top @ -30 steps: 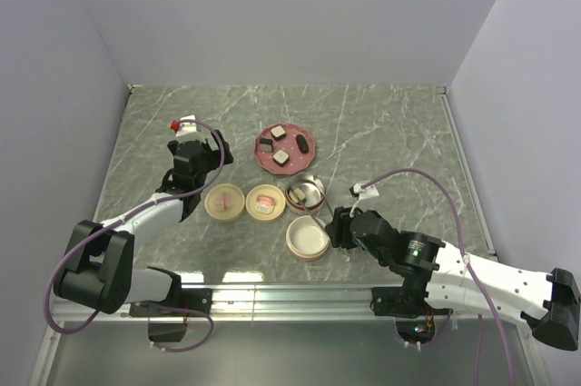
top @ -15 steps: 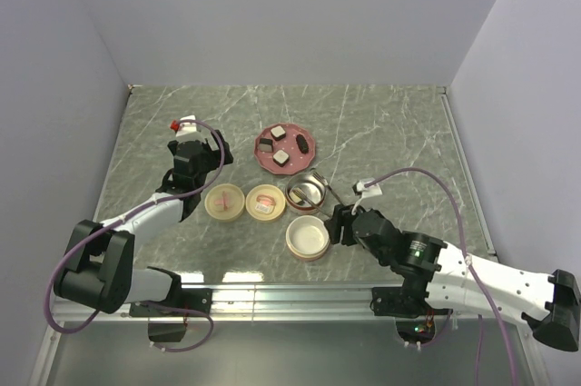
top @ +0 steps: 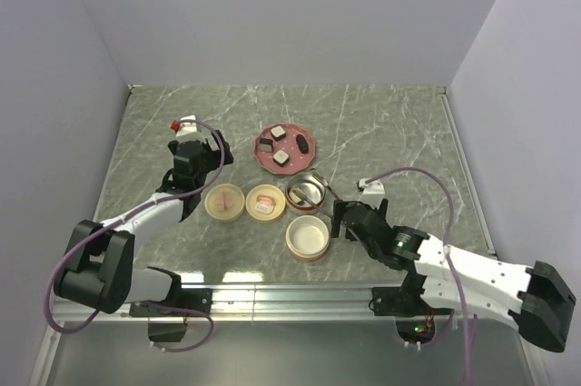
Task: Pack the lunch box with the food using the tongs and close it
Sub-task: Grab the clamp with the right arm
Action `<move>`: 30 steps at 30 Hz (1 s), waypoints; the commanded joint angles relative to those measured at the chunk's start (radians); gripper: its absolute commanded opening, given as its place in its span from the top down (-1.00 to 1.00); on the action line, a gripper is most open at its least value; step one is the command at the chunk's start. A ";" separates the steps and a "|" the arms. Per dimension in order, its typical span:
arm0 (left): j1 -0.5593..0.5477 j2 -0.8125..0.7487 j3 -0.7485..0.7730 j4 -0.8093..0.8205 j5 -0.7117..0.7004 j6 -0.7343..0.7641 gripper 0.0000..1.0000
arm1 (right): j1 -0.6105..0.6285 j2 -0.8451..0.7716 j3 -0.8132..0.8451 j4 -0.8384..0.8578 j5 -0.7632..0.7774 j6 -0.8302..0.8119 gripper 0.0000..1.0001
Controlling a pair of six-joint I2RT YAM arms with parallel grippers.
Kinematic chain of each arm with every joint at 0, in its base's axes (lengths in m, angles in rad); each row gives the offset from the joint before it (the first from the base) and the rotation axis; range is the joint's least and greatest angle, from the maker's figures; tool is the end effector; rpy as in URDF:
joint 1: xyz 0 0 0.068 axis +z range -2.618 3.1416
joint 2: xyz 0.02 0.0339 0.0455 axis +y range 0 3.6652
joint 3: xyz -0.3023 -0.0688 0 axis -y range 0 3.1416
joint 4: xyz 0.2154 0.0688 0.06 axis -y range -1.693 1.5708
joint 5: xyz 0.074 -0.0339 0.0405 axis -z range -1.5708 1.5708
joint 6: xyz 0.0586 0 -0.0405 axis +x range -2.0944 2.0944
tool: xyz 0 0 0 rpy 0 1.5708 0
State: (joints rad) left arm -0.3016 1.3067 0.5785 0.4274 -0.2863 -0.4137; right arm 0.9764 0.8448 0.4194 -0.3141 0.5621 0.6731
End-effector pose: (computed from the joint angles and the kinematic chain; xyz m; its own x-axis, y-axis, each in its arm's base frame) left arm 0.2591 -0.0633 0.2682 -0.2701 -0.3199 -0.9082 -0.0886 0.9475 -0.3073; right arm 0.0996 0.0915 0.2220 -0.5946 0.0622 -0.8016 -0.1404 0.9736 0.1797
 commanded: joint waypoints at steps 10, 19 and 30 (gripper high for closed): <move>0.004 -0.001 0.037 0.036 0.009 -0.013 -0.99 | -0.133 0.108 0.027 0.108 -0.094 -0.056 -0.95; 0.005 0.003 0.038 0.037 0.006 -0.013 -0.99 | -0.182 0.213 0.054 0.141 -0.208 -0.107 -0.94; 0.009 -0.003 0.034 0.039 0.007 -0.014 -0.99 | -0.179 0.223 0.068 0.101 -0.261 -0.106 -0.69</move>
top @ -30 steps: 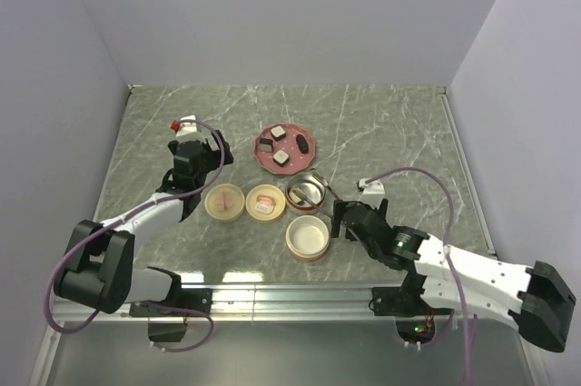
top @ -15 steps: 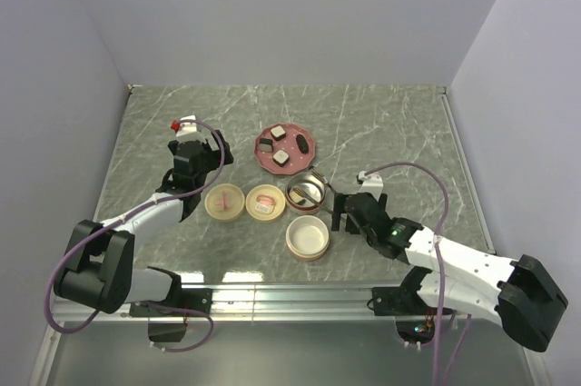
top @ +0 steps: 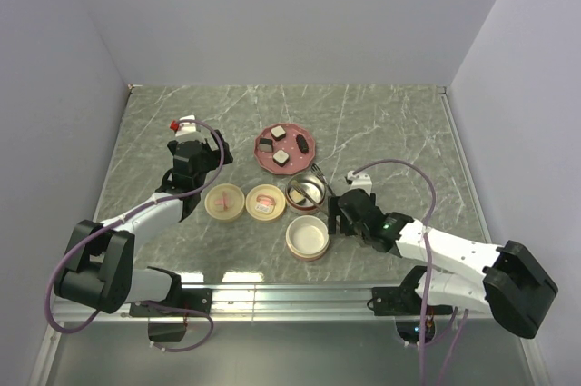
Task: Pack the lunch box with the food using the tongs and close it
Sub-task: Grab the clamp with the right arm
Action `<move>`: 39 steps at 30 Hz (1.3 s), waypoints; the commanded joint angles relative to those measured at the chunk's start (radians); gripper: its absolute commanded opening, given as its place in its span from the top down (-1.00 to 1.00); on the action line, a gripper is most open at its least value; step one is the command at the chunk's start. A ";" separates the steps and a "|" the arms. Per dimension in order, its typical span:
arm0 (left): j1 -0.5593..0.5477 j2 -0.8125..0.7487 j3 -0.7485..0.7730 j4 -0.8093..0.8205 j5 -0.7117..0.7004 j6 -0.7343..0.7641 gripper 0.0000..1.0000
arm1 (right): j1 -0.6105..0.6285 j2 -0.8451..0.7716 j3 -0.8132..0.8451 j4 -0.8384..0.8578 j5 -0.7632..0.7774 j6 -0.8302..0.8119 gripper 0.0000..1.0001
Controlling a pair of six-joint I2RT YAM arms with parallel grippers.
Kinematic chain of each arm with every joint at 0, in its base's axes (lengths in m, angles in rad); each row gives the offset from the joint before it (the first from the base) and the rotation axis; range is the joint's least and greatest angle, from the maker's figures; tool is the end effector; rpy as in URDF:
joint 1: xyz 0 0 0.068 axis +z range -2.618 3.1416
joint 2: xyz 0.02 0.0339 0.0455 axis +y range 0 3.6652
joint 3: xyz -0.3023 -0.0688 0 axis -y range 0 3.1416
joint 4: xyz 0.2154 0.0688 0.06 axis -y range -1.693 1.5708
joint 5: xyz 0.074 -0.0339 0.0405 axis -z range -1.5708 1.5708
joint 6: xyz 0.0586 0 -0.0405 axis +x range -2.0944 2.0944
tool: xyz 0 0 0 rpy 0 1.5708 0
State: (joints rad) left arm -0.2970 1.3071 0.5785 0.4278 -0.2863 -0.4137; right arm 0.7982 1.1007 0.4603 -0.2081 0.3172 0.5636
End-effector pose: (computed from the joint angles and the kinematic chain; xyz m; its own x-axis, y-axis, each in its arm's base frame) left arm 0.2594 -0.0621 0.2681 -0.2686 -0.3211 -0.9082 -0.0930 0.9470 -0.3073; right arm 0.1369 0.1143 0.2051 -0.7293 -0.0210 -0.6839 -0.1737 0.9725 0.1554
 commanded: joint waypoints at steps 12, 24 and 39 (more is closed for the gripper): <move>0.006 -0.019 0.027 0.039 0.010 -0.017 -0.99 | 0.084 0.065 0.054 -0.068 -0.001 0.068 -0.61; 0.007 -0.019 0.026 0.039 0.016 -0.017 -0.99 | 0.121 0.088 0.057 -0.123 0.039 0.137 -0.22; 0.009 -0.019 0.029 0.039 0.019 -0.019 -0.99 | 0.142 -0.024 0.104 -0.139 0.131 0.108 -0.02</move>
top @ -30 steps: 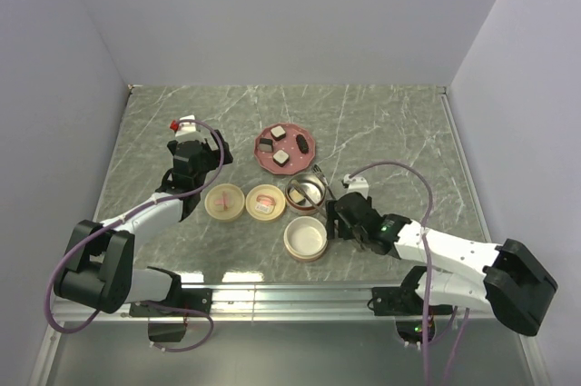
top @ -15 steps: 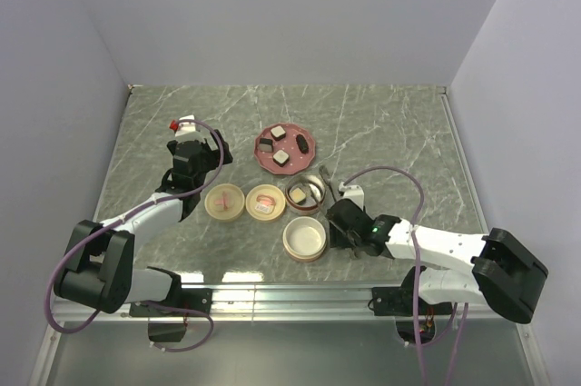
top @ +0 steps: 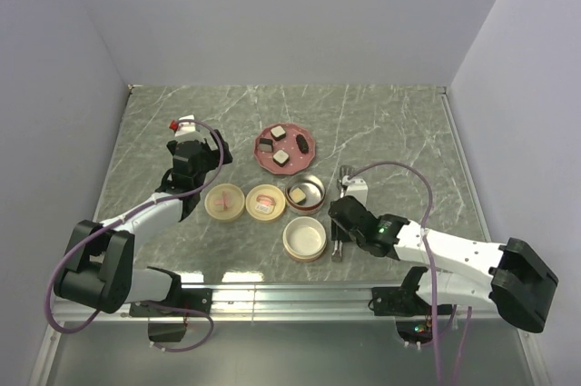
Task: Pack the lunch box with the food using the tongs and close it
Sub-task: Grab the clamp with the right arm, then put down the clamp
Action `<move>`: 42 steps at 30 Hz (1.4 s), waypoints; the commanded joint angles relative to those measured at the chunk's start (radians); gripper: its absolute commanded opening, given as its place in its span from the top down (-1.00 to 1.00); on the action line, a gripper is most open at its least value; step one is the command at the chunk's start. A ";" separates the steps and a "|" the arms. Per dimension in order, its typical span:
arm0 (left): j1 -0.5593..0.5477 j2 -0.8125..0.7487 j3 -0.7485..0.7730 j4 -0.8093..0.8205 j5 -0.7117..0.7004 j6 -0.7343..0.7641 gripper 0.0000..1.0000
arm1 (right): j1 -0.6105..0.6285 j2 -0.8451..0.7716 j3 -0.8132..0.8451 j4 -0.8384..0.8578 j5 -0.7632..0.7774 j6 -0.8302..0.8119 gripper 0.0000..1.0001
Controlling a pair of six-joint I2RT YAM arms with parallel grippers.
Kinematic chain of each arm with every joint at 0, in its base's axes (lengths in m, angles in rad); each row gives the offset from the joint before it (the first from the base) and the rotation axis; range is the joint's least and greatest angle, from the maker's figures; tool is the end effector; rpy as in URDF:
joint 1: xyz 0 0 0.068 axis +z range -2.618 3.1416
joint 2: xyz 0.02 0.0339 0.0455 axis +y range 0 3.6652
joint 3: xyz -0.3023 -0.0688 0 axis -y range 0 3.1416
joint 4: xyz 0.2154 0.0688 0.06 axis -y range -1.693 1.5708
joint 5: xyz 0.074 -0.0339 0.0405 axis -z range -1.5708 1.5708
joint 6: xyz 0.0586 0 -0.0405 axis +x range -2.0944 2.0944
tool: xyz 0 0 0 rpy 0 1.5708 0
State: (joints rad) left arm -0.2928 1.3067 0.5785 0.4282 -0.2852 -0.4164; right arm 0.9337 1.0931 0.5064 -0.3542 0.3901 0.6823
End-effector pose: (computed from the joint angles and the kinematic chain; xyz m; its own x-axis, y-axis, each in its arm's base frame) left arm 0.2596 -0.0611 0.2683 -0.2667 -0.3250 -0.9073 -0.0965 0.9457 -0.3104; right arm 0.1185 0.1227 0.2091 -0.7579 -0.0437 -0.6510 -0.1705 0.9764 0.1329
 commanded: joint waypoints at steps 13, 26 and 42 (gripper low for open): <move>0.006 -0.014 0.027 0.041 0.027 -0.016 -0.99 | 0.008 0.109 0.032 0.007 0.038 0.080 -0.04; 0.007 -0.012 0.027 0.044 0.031 -0.018 -0.99 | 0.005 0.195 0.090 -0.040 0.096 0.103 0.92; 0.017 0.002 0.029 0.047 0.026 -0.018 -0.99 | -0.295 0.265 0.205 0.250 -0.005 -0.156 0.92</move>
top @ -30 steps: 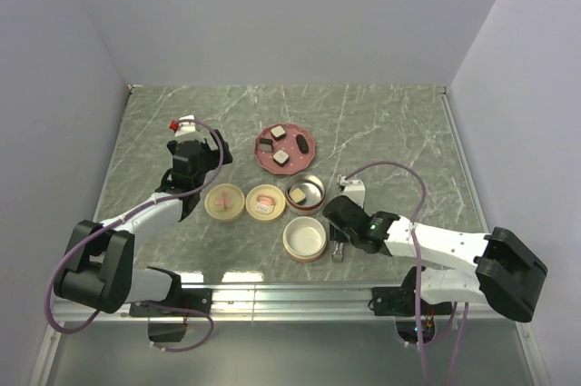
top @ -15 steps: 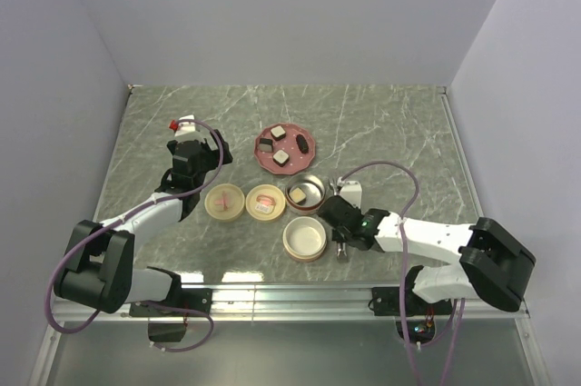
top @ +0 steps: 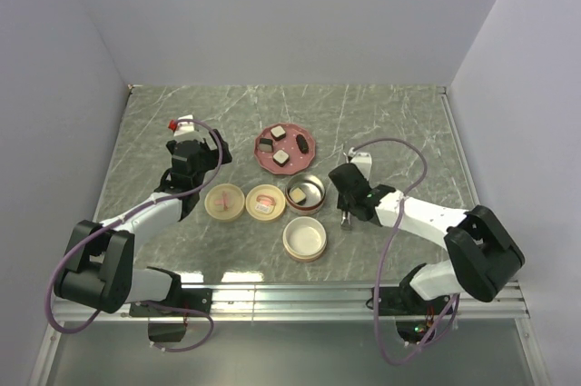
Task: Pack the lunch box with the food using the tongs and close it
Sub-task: Put down the clamp
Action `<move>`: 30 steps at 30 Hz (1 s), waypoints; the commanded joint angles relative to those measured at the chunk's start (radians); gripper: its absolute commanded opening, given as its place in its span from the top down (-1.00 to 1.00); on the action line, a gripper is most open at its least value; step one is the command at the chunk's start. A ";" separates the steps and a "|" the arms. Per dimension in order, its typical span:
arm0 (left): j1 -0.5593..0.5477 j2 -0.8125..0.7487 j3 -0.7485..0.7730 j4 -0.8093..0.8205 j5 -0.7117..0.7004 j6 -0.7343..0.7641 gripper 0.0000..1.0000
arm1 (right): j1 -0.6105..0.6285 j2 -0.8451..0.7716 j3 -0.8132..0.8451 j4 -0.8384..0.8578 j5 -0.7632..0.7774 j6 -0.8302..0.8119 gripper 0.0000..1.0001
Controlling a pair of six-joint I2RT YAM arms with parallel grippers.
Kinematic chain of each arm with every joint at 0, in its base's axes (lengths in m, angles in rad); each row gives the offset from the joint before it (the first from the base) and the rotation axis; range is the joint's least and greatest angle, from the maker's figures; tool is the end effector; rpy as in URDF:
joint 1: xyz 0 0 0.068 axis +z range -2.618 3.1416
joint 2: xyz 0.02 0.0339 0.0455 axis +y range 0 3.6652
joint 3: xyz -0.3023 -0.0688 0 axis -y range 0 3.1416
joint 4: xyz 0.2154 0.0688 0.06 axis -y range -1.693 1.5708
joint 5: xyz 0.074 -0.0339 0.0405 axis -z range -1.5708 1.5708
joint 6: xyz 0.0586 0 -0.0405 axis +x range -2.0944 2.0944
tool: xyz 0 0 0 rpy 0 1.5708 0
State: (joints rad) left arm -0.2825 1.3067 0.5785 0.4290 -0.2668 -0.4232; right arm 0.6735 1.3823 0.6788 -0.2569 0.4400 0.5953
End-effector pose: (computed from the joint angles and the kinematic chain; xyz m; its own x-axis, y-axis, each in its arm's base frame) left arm 0.2603 -0.0595 0.2683 -0.2692 -0.3344 -0.9032 -0.0917 0.9424 -0.3216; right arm 0.2026 0.1297 0.2128 -0.7398 0.0588 -0.6703 0.0499 0.9982 0.0324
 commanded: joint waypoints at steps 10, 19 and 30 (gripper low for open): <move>0.009 0.032 0.038 0.053 0.017 -0.012 -0.99 | -0.345 -0.057 -0.163 0.603 -0.486 -0.035 0.92; 0.009 0.020 0.032 0.054 0.017 -0.014 -0.99 | -0.431 0.147 -0.115 0.733 -0.667 0.018 0.92; 0.009 0.035 0.041 0.053 0.026 -0.012 -0.99 | -0.402 0.051 -0.067 0.518 -0.405 -0.031 0.14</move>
State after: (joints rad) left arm -0.2779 1.3399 0.5785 0.4435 -0.2581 -0.4313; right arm 0.2546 1.5036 0.5571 0.3298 -0.0860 0.5934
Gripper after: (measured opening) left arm 0.995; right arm 0.400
